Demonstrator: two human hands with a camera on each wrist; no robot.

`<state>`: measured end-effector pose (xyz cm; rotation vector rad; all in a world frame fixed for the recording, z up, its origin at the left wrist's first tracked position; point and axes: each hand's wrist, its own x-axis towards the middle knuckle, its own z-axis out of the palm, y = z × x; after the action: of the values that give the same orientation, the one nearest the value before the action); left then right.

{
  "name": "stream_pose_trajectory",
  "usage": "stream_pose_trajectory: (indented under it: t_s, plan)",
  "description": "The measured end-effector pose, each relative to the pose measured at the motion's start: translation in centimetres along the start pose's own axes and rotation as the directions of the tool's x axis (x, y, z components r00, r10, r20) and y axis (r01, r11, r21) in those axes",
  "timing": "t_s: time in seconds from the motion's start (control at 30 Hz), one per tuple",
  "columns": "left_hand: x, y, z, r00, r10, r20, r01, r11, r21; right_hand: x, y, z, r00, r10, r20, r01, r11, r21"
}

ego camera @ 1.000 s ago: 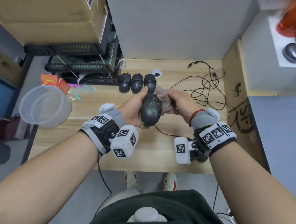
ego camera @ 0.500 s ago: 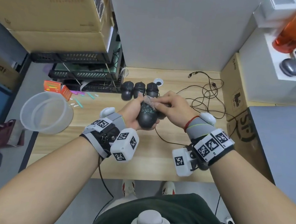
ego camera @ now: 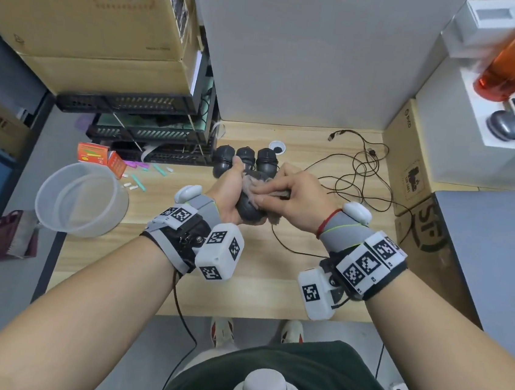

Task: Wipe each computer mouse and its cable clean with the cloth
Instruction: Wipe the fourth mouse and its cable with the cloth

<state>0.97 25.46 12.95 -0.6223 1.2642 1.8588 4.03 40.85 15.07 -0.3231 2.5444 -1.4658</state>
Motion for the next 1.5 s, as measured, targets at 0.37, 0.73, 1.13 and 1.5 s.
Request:
stream_pose_trajectory:
  t_s: [0.37,0.73,1.13,1.5]
  plan:
    - [0.3,0.3,0.1,0.998,0.020,-0.061,-0.019,1.000,0.014,-0.3,-0.7,0.4,0.993,0.017,-0.119,-0.017,1.000,0.008]
    - [1.1,1.1,-0.1,0.995,0.009,-0.096,-0.010,1.000,-0.011,-0.5,-0.7,0.4,1.000,-0.016,-0.016,0.018,0.991,0.136]
    - [1.0,2.3,0.1,0.987,0.039,-0.159,-0.028,0.997,0.070,0.1,-0.8,-0.2,0.992,0.028,-0.126,-0.002,0.980,0.197]
    - [0.1,2.5,1.5,0.995,0.055,-0.088,-0.041,0.987,0.153,2.5,0.3,-2.5,0.959,0.143,-0.245,-0.094,0.975,0.201]
